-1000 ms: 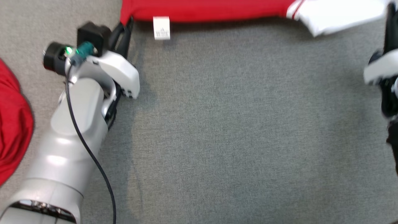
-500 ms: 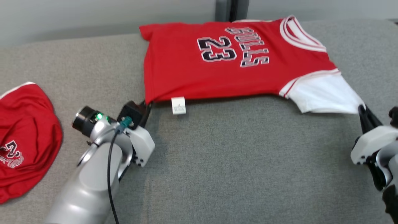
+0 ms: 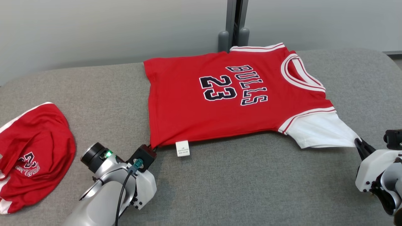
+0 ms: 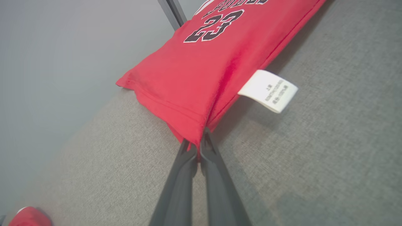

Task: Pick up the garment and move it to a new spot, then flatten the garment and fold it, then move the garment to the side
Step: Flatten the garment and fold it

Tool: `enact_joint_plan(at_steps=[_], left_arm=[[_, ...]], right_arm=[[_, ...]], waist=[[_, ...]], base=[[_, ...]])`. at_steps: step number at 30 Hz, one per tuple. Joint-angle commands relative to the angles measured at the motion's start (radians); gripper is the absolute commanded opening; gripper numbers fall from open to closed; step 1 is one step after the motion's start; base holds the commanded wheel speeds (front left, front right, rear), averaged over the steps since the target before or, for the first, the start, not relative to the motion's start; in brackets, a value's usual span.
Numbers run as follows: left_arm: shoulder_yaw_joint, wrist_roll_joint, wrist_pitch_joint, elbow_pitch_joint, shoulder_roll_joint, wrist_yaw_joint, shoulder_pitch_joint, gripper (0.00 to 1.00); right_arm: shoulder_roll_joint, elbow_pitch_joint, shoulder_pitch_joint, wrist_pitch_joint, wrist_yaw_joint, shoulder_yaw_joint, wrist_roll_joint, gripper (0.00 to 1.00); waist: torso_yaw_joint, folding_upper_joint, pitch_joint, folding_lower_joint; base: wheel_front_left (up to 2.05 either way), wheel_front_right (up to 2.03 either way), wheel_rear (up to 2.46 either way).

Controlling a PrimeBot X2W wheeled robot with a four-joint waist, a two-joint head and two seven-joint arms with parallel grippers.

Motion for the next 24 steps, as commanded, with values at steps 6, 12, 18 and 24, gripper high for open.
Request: enact_joint_plan(at_steps=[6, 12, 18, 24], left_arm=[[-0.03, 0.018, 0.0, 0.012, 0.033, -0.006, 0.045, 0.0], [-0.065, 0.024, 0.006, 0.03, 0.054, -0.025, 0.069, 0.0], [-0.091, -0.011, 0.044, 0.008, 0.084, -0.057, 0.115, 0.0], [-0.126, -0.047, 0.085, -0.067, 0.115, -0.068, 0.172, 0.0]], right_arm=[[-0.092, -0.099, 0.052, 0.175, -0.001, 0.096, 0.132, 0.0], [-0.2, -0.254, 0.106, 0.371, -0.001, 0.144, 0.322, 0.0], [-0.299, -0.388, 0.175, 0.523, -0.001, 0.156, 0.469, 0.0], [-0.347, -0.459, 0.242, 0.583, -0.001, 0.144, 0.556, 0.0]], waist=[[0.001, 0.0, -0.043, 0.0], [0.006, 0.0, -0.061, 0.0], [0.006, 0.0, -0.074, 0.0], [0.014, 0.0, -0.077, 0.0]], base=[[0.0, 0.0, 0.0], [0.0, 0.0, 0.0], [0.0, 0.0, 0.0], [0.0, 0.0, 0.0]])
